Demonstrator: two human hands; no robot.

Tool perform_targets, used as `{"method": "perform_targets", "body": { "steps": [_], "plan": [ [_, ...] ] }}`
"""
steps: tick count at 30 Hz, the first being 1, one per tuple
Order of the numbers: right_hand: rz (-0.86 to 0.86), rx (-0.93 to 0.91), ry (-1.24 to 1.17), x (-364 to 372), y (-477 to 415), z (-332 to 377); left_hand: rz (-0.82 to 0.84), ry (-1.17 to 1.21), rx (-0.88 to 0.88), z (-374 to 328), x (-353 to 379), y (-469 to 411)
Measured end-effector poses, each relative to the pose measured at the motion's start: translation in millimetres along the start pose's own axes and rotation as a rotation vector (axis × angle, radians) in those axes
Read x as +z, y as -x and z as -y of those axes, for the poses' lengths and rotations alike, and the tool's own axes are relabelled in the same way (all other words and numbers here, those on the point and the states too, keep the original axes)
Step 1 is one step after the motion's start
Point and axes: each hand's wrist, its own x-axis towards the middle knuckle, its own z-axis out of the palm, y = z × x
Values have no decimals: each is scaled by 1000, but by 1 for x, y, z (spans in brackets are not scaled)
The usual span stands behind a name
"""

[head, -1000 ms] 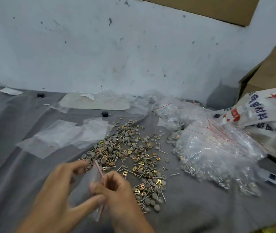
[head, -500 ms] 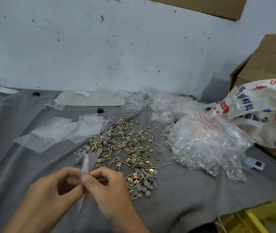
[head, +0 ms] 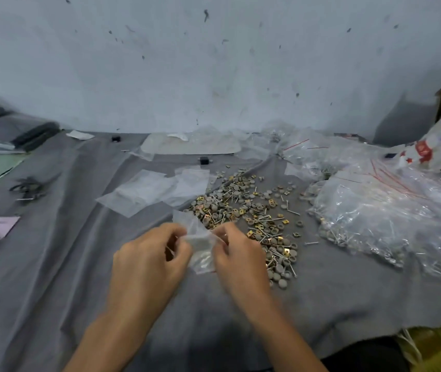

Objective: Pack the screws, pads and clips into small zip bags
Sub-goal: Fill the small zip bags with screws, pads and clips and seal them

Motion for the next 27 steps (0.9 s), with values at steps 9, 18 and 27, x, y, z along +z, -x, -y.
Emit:
{"method": "perform_targets", "body": {
  "steps": [9, 18, 27],
  "plan": [
    [383, 212, -356, 11, -10, -16, 545, -193, 319, 33, 4, 2],
    [541, 334, -453, 8, -20, -23, 645, -36, 324, 54, 42, -5],
    [646, 327, -638, 1, -38, -38, 535, 219, 262, 63, 65, -26]
  ]
}}
